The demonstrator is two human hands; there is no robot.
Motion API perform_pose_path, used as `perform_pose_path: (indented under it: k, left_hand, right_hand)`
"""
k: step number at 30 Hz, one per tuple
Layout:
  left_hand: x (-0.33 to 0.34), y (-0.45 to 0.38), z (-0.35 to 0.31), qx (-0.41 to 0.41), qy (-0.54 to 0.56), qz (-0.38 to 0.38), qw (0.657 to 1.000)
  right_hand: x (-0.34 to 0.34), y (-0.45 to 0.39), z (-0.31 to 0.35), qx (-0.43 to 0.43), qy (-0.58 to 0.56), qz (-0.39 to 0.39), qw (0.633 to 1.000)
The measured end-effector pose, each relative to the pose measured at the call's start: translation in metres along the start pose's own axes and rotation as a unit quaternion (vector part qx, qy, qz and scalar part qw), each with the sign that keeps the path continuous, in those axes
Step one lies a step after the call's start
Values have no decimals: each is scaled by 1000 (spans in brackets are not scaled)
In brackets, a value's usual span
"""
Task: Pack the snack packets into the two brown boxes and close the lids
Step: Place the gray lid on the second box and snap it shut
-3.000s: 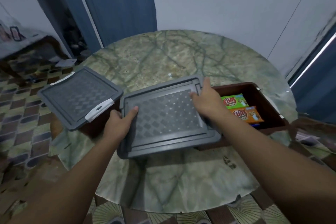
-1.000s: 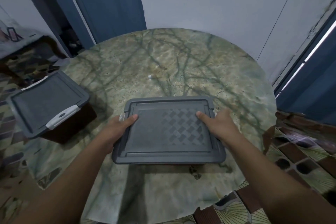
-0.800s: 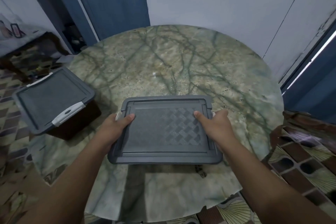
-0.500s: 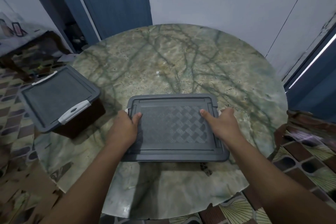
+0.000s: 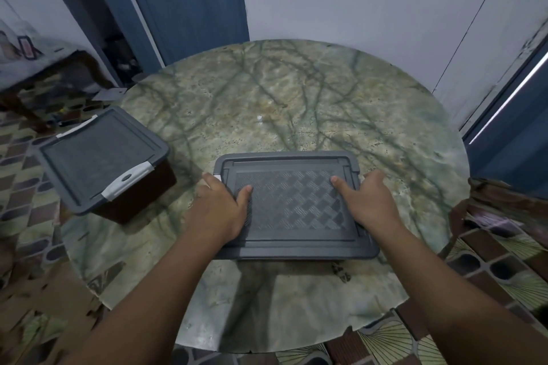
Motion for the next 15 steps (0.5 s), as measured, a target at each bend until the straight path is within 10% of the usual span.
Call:
perform_pose_path:
  k: [8, 15]
  left_hand:
    - [1, 1, 0, 4, -2, -2, 1000]
    - [4, -2, 0, 5, -2, 9, 1000]
  right_hand:
    - [16, 33, 36, -125, 220, -12, 967]
    - [1, 11, 9, -2, -83, -7, 997]
Point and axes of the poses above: each hand's wrist, its own y-axis away from the middle knuckle, its own x-axis out of the palm, z = x × y, the point moved 7 cm from there along -y, towards the middle knuckle, and after that the axes turned 11 degrees about y, right-handed, at the moved point
